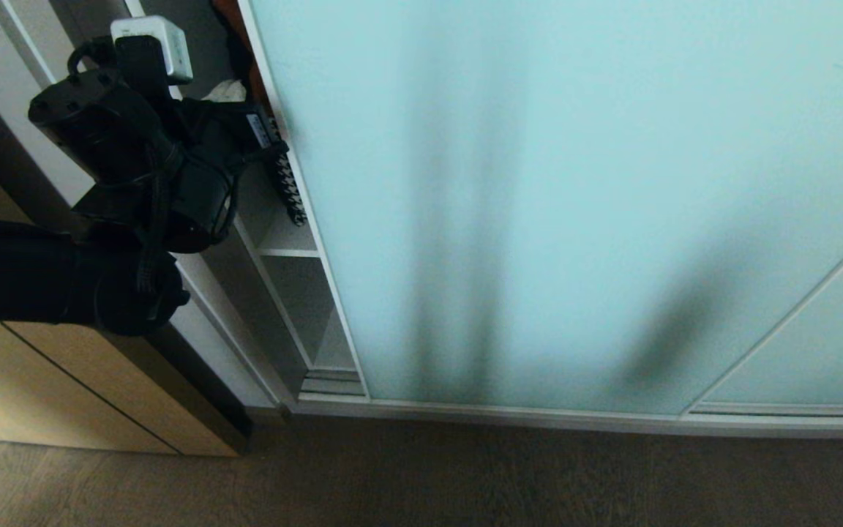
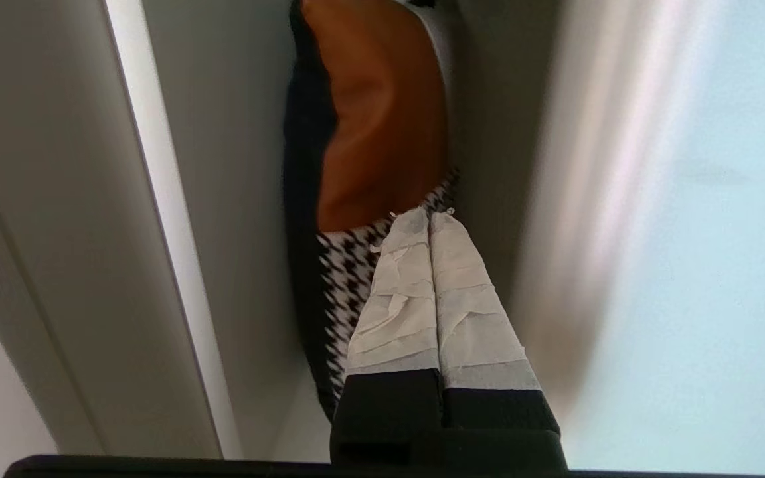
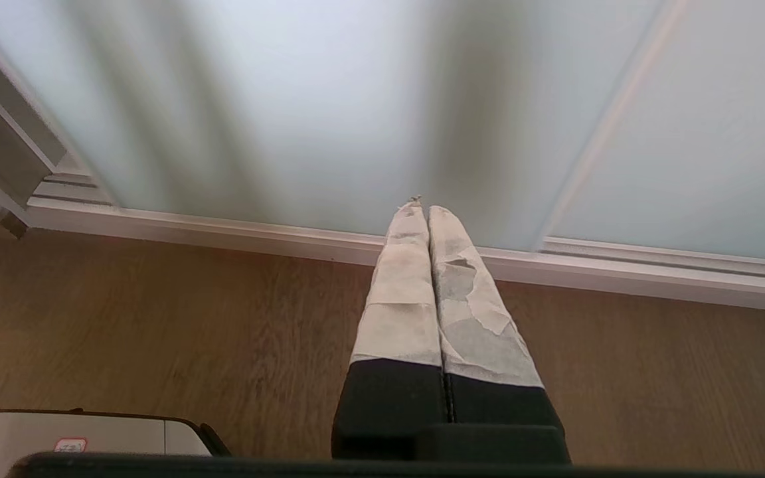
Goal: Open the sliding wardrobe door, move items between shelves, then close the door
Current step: Open the door
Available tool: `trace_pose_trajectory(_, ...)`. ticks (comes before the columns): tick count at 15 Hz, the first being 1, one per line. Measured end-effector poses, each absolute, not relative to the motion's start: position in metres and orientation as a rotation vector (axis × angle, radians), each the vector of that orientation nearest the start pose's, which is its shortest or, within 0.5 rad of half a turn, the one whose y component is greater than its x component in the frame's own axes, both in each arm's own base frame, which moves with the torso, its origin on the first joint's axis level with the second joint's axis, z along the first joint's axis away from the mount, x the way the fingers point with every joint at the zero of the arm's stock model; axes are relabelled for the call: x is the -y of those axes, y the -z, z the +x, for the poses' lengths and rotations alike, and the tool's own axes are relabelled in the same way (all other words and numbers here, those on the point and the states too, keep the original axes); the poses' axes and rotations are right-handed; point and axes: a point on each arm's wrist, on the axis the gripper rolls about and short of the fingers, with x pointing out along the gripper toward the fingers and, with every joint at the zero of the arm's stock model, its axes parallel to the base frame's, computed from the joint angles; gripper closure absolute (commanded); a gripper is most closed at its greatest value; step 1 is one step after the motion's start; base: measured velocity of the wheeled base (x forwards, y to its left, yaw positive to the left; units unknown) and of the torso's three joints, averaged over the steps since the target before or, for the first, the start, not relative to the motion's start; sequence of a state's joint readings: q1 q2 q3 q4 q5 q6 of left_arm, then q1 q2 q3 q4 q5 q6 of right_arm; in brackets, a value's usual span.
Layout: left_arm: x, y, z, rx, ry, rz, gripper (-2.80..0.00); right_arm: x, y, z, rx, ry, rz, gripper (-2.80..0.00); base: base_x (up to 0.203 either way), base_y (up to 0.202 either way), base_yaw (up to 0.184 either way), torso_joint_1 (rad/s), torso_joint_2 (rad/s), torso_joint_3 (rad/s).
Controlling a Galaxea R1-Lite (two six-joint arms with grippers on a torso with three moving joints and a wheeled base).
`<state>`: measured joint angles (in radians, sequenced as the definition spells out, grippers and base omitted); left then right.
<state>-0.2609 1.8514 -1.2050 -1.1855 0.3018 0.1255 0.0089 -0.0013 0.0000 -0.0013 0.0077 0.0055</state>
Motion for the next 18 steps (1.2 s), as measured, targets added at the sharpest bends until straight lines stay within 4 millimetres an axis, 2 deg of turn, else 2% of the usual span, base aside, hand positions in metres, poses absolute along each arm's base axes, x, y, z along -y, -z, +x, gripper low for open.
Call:
trace_pose_trajectory(3, 0.089, -0.301, 0.335, 0.525, -0.061, -0.037, 0.0, 0.0, -0.076, -0.023, 0.002, -0.017, 0.006, 0.0, 0.0, 0.0, 0.0, 0.0, 0.0, 0.0)
trace_pose_trajectory(6, 0.076, -0.322, 0.318, 0.564, -0.107, -0.049, 0.0, 0.0, -0.076, -0.023, 0.002, -0.017, 0.006, 0.0, 0.0, 0.0, 0.0, 0.0, 0.0, 0.0)
trace_pose_trajectory(9, 0.058, -0.339, 0.277, 0.548, -0.179, -0.043, 0.0, 0.0, -0.076, -0.023, 0.002, -0.017, 0.005, 0.0, 0.0, 0.0, 0.0, 0.0, 0.0, 0.0)
trace_pose_trajectory(12, 0.025, -0.34, 0.223, 0.533, -0.285, -0.01, 0.0, 0.0, -0.076, -0.023, 0.002, -0.017, 0.005, 0.0, 0.0, 0.0, 0.0, 0.0, 0.0, 0.0)
trace_pose_trajectory(14, 0.008, -0.328, 0.178, 0.53, -0.349, 0.007, 0.0, 0.0, -0.076, -0.023, 0.003, -0.017, 0.005, 0.0, 0.0, 0.0, 0.0, 0.0, 0.0, 0.0)
trace_pose_trajectory(15, 0.002, -0.315, 0.155, 0.514, -0.374, 0.015, 0.0, 0.0, -0.076, -0.023, 0.002, -0.017, 0.005, 0.0, 0.0, 0.0, 0.0, 0.0, 0.0, 0.0)
trace_pose_trajectory(18, -0.007, -0.255, 0.088, 0.446, -0.436, 0.027, 0.0, 0.0, -0.076, -0.023, 0.003, -0.017, 0.005, 0.0, 0.0, 0.0, 0.0, 0.0, 0.0, 0.0)
